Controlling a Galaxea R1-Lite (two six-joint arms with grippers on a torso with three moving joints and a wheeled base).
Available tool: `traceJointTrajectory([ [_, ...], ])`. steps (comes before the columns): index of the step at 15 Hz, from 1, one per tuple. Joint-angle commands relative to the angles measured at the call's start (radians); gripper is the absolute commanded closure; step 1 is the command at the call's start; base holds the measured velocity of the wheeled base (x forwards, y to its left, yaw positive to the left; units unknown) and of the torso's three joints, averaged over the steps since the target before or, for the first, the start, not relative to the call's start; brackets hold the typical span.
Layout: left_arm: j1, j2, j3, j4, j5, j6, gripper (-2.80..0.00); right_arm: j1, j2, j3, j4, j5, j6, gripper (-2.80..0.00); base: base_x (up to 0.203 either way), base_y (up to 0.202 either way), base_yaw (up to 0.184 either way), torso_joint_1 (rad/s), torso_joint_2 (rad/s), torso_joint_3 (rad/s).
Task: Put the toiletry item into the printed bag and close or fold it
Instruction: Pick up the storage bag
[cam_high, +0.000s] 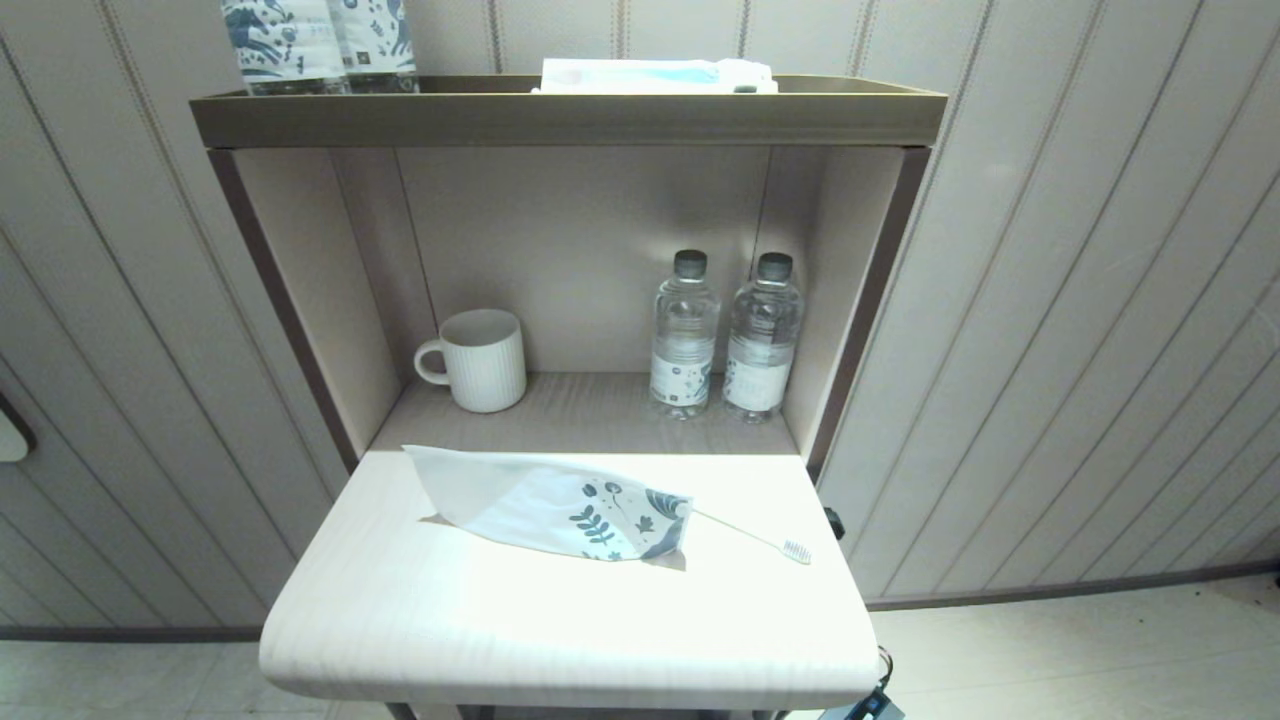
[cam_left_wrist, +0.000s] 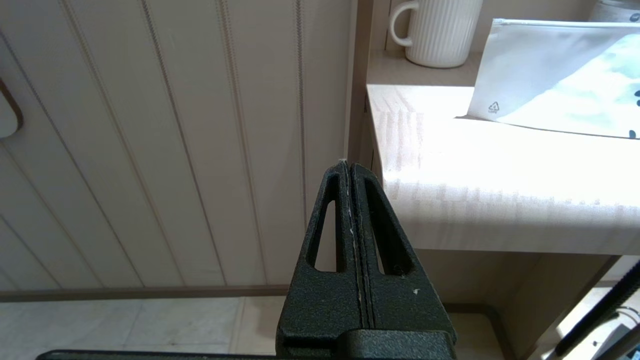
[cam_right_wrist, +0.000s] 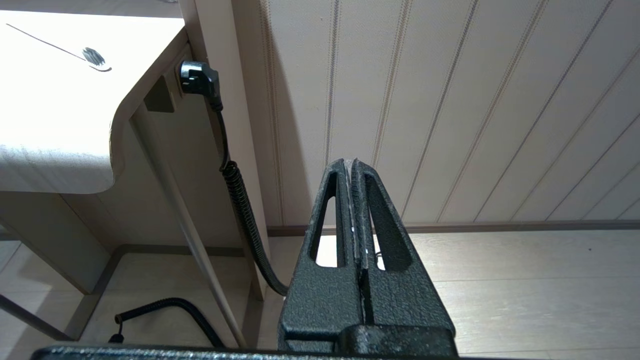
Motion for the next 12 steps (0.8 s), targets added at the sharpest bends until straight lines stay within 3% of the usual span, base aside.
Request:
traceJointTrajectory([
  [1, 0.0, 0.002, 0.0, -0.001, 0.0, 0.0, 0.0, 0.0, 0.002, 0.0, 0.0, 0.0, 0.0, 0.0, 0.0, 0.0, 0.0, 0.0, 0.0, 0.0],
  [12, 0.0, 0.002, 0.0, -0.001, 0.0, 0.0, 0.0, 0.0, 0.002, 0.0, 0.0, 0.0, 0.0, 0.0, 0.0, 0.0, 0.0, 0.0, 0.0, 0.0],
])
